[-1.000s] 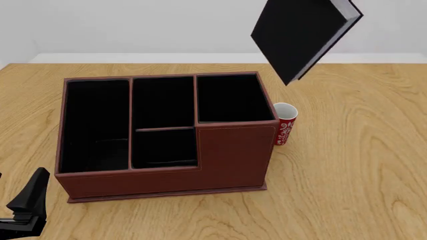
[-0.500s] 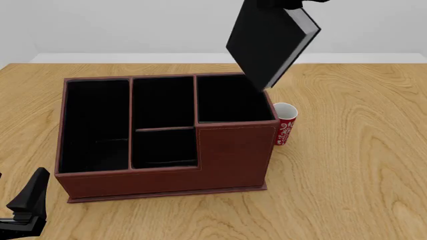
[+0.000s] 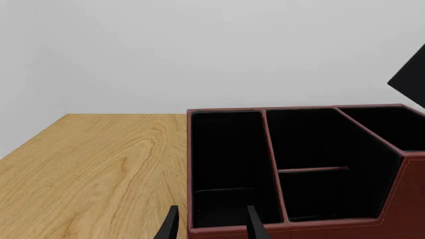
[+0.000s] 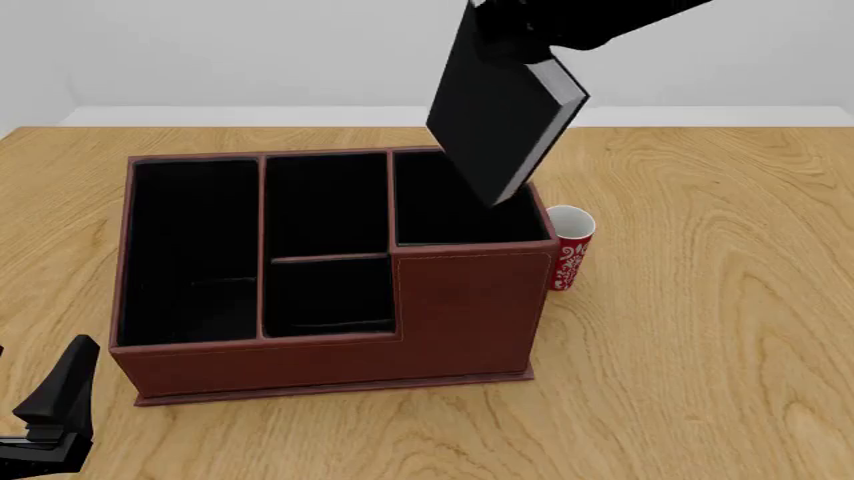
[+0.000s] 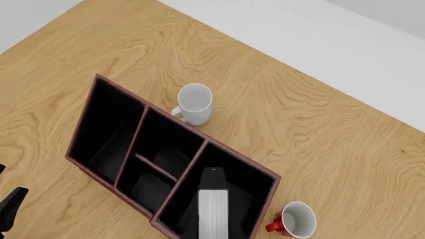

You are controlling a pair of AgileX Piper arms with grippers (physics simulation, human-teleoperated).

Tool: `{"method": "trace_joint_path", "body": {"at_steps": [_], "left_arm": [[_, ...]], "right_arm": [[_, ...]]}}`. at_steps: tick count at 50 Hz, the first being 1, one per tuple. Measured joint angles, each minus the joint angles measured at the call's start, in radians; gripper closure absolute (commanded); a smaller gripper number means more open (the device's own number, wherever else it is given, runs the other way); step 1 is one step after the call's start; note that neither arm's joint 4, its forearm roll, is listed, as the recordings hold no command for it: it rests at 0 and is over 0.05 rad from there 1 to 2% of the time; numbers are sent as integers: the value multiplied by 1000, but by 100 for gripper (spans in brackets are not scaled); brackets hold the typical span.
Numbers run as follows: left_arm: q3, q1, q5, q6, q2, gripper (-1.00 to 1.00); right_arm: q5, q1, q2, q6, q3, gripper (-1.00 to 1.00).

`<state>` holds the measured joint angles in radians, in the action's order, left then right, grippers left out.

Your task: Pick up the book and place it in the right compartment of the caddy.

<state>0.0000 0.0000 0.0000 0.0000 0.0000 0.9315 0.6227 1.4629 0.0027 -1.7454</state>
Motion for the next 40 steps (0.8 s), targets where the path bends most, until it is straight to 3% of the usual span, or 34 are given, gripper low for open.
{"method": "trace_joint_path", "body": {"at_steps": [40], "left_arm": [[0, 0, 0, 0, 0, -100]], "right_arm": [[-122, 5, 50, 20, 121, 100]]}}
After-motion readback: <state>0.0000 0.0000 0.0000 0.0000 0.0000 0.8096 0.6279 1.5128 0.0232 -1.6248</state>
